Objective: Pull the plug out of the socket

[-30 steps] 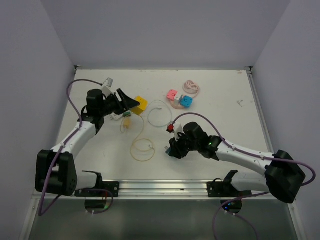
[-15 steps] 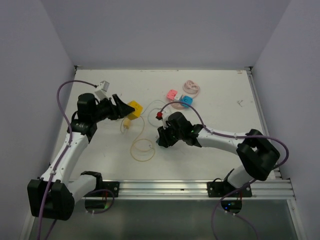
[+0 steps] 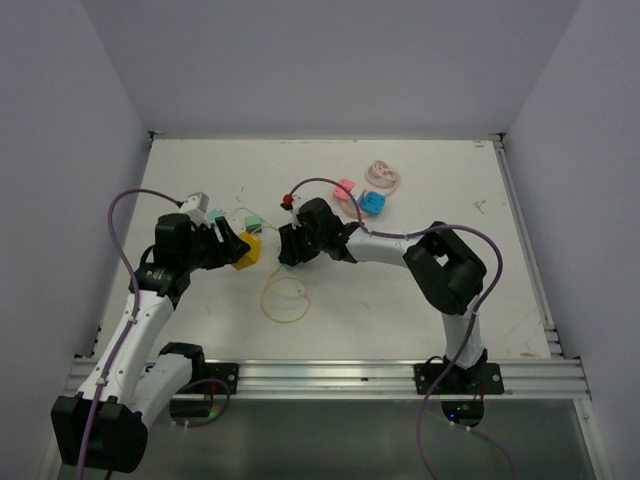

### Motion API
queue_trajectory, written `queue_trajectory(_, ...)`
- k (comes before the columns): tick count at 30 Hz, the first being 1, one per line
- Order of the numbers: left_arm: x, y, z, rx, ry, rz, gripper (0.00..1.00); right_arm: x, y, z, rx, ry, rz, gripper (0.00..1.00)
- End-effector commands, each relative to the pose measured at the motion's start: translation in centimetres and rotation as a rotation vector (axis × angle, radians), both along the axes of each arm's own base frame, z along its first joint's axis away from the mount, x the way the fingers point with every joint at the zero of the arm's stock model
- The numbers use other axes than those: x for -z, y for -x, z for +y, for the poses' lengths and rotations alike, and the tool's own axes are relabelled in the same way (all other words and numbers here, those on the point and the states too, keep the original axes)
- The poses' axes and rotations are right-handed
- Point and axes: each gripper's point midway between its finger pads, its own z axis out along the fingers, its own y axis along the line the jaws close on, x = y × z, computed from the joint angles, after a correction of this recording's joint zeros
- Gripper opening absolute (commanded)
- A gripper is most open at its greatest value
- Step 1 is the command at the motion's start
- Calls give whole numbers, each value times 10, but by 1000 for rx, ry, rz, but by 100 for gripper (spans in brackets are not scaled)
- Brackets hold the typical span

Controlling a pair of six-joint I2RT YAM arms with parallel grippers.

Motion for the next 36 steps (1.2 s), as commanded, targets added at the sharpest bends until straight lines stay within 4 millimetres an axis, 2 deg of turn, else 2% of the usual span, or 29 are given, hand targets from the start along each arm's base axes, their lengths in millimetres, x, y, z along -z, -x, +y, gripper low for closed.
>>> queue_trajectory(1, 1, -10, 39, -180, -138, -16, 0, -40, -20, 15, 27, -88, -52, 51)
queue_trajectory(3, 6, -11, 48, -226, -171, 4, 0, -42, -23, 3, 55, -70, -62, 63)
queue_trajectory(4, 7, -12, 51, -242, -182, 6, 0, -54, -23, -1, 62, -83, -77, 67)
queue_trajectory(6, 13, -15, 60, -283, -215, 21, 0, -51, -20, -21, 84, -60, -60, 77)
queue_trajectory(10, 24, -25, 69, -331, -251, 43, 0, -65, -1, -51, 82, -15, -65, 87)
queue_trajectory(14, 44, -38, 72, -347, -274, 103, 0, -85, 26, -89, 112, 10, -101, 91)
queue_trajectory(16, 48, -46, 73, -361, -280, 109, 0, -87, 35, -103, 133, 16, -111, 91)
queue_trajectory(17, 54, -50, 74, -365, -287, 128, 0, -82, 40, -115, 158, 35, -113, 91)
queue_trajectory(18, 55, -53, 74, -374, -287, 133, 0, -95, 44, -123, 175, 19, -141, 92)
queue_trajectory(19, 57, -57, 78, -391, -297, 136, 2, -98, 47, -130, 191, 20, -155, 92)
queue_trajectory(20, 63, -60, 79, -397, -311, 160, 7, -91, 52, -141, 209, 41, -154, 92)
queue_trajectory(21, 66, -62, 81, -408, -319, 175, 8, -102, 54, -152, 245, 39, -188, 93)
queue_trajectory(22, 69, -64, 83, -417, -333, 186, 10, -102, 55, -159, 263, 46, -198, 93)
queue_trajectory(23, 76, -67, 83, -413, -342, 209, 14, -95, 60, -170, 285, 69, -193, 92)
queue_trajectory(24, 79, -68, 83, -415, -345, 221, 16, -106, 60, -177, 314, 51, -227, 92)
queue_trajectory(28, 97, -75, 77, -386, -337, 275, 29, -100, 70, -204, 381, 73, -247, 93)
queue_trajectory(31, 103, -75, 74, -370, -329, 295, 44, -98, 73, -217, 419, 90, -256, 94)
queue_trajectory(35, 99, -75, 72, -356, -323, 288, 72, -97, 71, -226, 460, 111, -265, 96)
queue_trajectory(36, 98, -74, 72, -354, -331, 291, 73, -99, 70, -228, 467, 113, -269, 96)
